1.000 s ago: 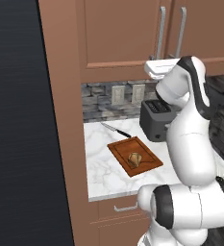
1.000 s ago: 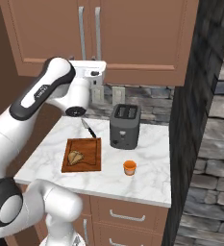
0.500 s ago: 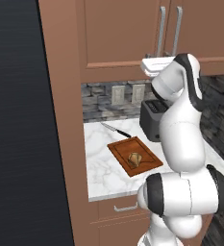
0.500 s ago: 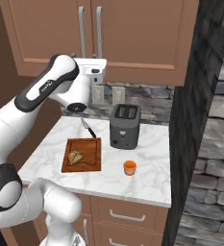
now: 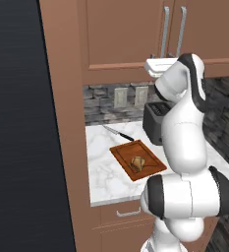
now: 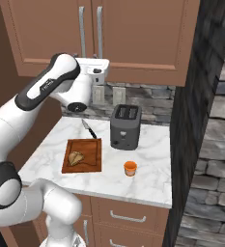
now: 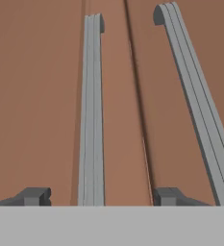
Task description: Pick the bread, place it on the cutting board, pick the jam, place it on the counter, and close the cabinet.
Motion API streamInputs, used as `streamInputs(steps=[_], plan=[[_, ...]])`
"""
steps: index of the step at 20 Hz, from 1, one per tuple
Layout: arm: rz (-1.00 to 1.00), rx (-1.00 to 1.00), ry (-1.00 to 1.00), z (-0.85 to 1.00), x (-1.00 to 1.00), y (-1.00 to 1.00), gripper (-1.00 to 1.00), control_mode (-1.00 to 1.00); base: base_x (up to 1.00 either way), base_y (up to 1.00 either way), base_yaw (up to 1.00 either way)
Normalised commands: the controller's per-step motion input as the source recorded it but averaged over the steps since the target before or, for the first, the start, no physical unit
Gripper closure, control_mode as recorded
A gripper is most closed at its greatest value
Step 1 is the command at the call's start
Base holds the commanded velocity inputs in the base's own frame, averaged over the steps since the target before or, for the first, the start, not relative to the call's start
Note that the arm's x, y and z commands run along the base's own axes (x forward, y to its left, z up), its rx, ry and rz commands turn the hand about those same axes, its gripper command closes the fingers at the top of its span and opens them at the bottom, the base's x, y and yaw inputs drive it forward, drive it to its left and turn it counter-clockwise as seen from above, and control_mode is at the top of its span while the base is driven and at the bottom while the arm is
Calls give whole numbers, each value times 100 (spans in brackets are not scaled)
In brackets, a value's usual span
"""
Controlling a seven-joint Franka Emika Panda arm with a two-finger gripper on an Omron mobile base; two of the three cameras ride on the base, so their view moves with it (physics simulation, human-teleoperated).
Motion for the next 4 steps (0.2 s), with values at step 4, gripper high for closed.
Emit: streamInputs(steps=[4], plan=[[0, 0, 0, 0, 22, 5, -100, -100, 0, 0, 0]])
